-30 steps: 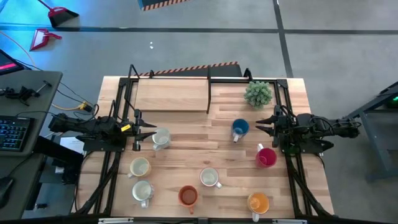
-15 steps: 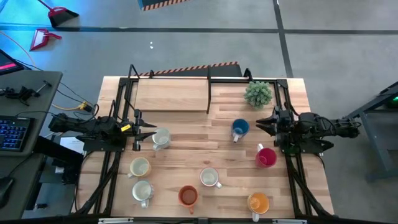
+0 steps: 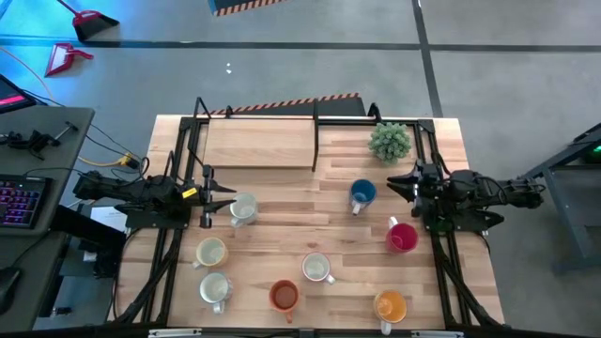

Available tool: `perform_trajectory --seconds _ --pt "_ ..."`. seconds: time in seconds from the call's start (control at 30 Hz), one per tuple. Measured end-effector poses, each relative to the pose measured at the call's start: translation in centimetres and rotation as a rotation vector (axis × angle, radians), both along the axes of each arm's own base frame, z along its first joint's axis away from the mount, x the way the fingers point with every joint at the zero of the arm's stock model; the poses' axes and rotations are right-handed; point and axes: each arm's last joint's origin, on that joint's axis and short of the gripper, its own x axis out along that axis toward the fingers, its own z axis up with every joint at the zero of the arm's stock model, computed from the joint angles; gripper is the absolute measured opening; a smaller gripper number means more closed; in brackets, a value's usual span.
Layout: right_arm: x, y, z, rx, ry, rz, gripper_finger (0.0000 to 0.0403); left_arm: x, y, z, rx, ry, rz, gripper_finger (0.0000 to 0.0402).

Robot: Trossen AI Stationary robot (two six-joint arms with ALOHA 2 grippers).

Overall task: Place coffee mugs
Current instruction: Put the blue mug on the shelf

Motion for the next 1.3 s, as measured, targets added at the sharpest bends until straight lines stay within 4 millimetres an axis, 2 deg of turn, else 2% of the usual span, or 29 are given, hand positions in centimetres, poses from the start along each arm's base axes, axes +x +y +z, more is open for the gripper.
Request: perform_trajectory --seconds 0.2,0.47,0.73,0.9,1.03,1.2,1.3 --pt "0.0 0.0 -0.2 -0.011 0.025 0.01 0.0078 0.0 0.0 0.0 -0.14 -0.007 -0.006 0.011" --pt "0.0 0.0 -0.2 -0.01 0.025 0.015 0.0078 0.0 0.0 -0.1 -0.208 -0.001 -0.009 0.011" --pt "0.0 0.0 -0.2 -0.007 0.022 0.01 0.0078 -0.1 0.1 0.7 -0.225 -0.082 0.011 0.011" --pt "0.0 0.0 -0.3 -0.009 0.034 0.008 0.0078 -0.1 0.3 1.1 -0.34 -0.137 0.049 0.011" --pt "0.0 0.0 -0.3 -0.009 0.032 -0.001 0.0078 -0.2 0.4 1.4 -0.338 -0.172 0.073 0.011" --pt "0.0 0.0 -0.3 -0.009 0.032 0.001 0.0078 -0.3 0.4 2.0 -0.225 -0.225 0.08 0.011" --pt "0.0 0.0 -0.4 -0.008 0.039 0.001 0.0078 -0.5 0.4 2.5 -0.214 -0.276 0.079 0.011"
